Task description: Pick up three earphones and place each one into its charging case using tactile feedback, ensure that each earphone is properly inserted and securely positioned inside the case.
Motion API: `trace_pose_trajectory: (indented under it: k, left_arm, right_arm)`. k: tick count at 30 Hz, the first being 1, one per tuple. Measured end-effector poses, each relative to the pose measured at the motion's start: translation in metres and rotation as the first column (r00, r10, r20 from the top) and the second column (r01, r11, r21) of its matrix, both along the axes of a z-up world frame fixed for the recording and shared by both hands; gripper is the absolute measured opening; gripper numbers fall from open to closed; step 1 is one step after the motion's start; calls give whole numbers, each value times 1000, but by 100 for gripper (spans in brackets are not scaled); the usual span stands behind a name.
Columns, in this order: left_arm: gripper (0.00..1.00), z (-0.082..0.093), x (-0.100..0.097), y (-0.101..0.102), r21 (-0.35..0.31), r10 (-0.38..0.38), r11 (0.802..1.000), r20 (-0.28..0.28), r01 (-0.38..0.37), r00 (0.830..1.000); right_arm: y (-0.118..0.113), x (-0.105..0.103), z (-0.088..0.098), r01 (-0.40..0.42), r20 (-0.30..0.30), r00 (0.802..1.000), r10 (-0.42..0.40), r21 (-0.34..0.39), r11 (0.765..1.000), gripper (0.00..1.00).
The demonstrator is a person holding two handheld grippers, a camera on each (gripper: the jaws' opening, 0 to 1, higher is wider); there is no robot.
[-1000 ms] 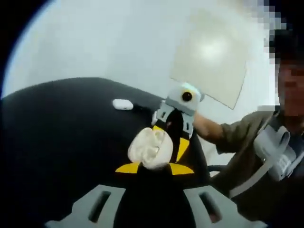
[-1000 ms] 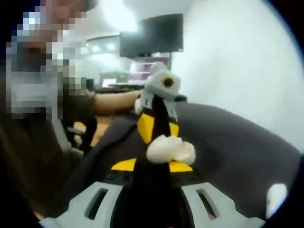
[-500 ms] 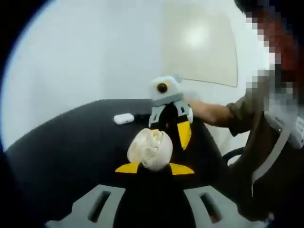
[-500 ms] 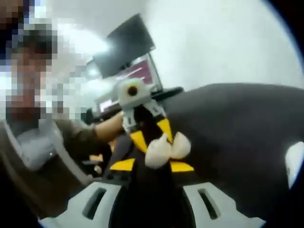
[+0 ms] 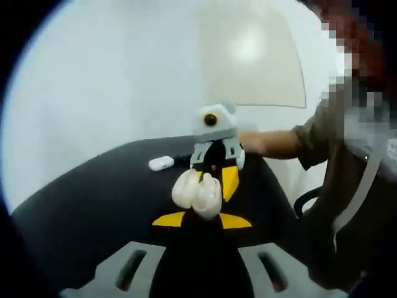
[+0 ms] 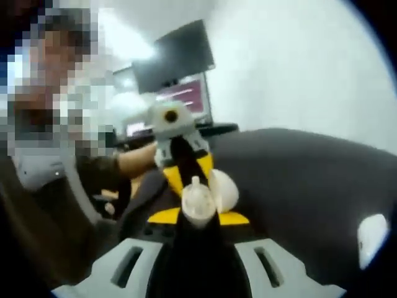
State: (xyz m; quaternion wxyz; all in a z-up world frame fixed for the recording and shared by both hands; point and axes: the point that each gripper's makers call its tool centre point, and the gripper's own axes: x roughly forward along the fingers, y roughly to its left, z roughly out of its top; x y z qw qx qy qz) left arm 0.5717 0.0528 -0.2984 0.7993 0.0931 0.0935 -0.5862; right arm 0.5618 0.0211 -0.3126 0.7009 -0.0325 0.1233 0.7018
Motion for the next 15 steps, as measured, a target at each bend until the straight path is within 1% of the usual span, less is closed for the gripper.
trace_pose_trajectory:
  k: [2, 3, 4, 5, 6, 7, 8, 13, 15]
  left_arm:
    - [22, 3, 0, 1, -31, -16, 999, -16, 16, 1000]
    - [26, 3, 1, 1, -31, -20, 999, -25, 19, 999]
    - [35, 5, 0, -2, -36, -47, 998, -11, 47, 999]
    - [41, 6, 0, -6, -36, -68, 997, 11, 68, 998]
    - [44, 6, 2, -9, -26, -70, 997, 21, 71, 997]
    - [44, 6, 4, -11, -20, -73, 997, 21, 73, 997]
    - [43, 4, 6, -12, -1, -66, 998, 23, 66, 998]
    - [35, -3, 4, -17, 31, -77, 997, 48, 76, 996]
    - [34, -8, 6, -18, 79, -93, 993, 99, 85, 991]
  right_arm:
    - [0, 0, 0, -6, -3, 1000, 6, 1, 1000, 22]
    - [0, -1, 0, -8, -12, 1000, 8, -1, 1000, 22]
    - [0, -1, 0, -9, -23, 1000, 9, -2, 1000, 22]
    - [0, -1, 0, -12, -41, 999, 12, -3, 1000, 22]
    - [1, -1, -1, -12, -67, 998, 11, -6, 1000, 22]
    - [1, 0, -1, -12, -72, 997, 11, -7, 1000, 22]
    - [2, 0, -1, -16, -77, 997, 16, -8, 1000, 22]
    - [1, 0, -1, -33, -62, 998, 33, -8, 999, 22]
    - [1, 0, -2, -36, -64, 997, 35, -11, 999, 22]
